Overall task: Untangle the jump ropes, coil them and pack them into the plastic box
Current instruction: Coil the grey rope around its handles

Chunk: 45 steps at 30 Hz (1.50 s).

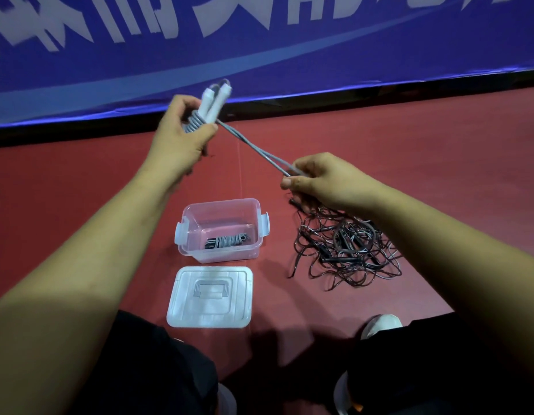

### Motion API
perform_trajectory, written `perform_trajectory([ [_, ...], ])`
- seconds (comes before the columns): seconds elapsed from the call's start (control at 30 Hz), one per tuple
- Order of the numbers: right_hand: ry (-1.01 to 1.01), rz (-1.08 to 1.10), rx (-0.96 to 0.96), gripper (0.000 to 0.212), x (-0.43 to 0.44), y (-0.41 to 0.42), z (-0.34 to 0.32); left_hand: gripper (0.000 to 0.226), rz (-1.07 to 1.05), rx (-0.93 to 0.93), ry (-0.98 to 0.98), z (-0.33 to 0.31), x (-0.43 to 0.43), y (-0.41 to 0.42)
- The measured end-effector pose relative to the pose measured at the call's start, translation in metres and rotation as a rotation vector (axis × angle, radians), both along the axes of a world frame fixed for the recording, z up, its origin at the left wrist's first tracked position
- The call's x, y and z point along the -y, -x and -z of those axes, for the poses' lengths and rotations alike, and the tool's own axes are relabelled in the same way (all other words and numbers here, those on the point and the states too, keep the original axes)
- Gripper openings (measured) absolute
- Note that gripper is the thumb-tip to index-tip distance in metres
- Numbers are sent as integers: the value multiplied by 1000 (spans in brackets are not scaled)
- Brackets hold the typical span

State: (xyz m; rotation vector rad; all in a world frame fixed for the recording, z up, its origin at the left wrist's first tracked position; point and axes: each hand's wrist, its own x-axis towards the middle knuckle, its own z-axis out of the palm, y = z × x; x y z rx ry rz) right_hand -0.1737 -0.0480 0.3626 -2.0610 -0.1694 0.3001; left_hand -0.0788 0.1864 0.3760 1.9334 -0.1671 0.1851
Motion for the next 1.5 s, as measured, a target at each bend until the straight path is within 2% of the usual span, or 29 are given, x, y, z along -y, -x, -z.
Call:
perform_trajectory([
  [0.1, 15, -22, -22, 22, 4, 2, 4, 22, -149, 8, 16, -2, -22, -16],
  [0.2, -38, 38, 19, 20, 5, 3, 1, 22, -118, 26, -216, 9, -35, -21],
  [0.3, 112, -2, 90, 14, 7, 4, -3, 28, -97, 25, -299, 20, -35, -23],
  [0.43, 340, -34, 90, 15, 6, 4, -5, 31, -108, 52, -547, 28, -30, -21],
  [0.57, 338, -119, 141, 17, -3, 10, -15, 35, -108, 71, -825, 35, -24, -14],
  [0.7, 278, -91, 350, 13, -9, 18, -30, 33, 98, -28, -1144, 49, -5, 7],
  [0.77, 264, -25, 454, 10, -6, 16, -36, 32, 251, -43, -1225, 61, 15, 24],
  [0.9, 404, 93, 590, 15, 6, 7, -36, 67, 466, -26, -1287, 76, 46, 55],
  [1.07, 411, 211, 612, 16, 27, -4, -34, 40, 650, 54, -1136, 70, 48, 54],
  [1.13, 395, 272, 594, 17, 39, -9, -31, 37, 786, 29, -993, 63, 44, 52],
  [1.2, 394, 315, 575, 19, 50, -14, -25, 17, 857, 11, -804, 50, 44, 56],
  [1.23, 399, 328, 561, 21, 54, -17, -21, 15, 860, 16, -708, 45, 45, 58],
  [1.33, 390, 344, 497, 18, 57, -23, -8, 26, 812, 67, -515, 31, 45, 59],
  [1.43, 327, 331, 440, 13, 54, -27, 2, 51, 781, -71, -224, 24, 41, 53],
  [1.5, 337, 295, 384, 13, 53, -28, 5, 57, 745, -107, -13, 21, 39, 48],
])
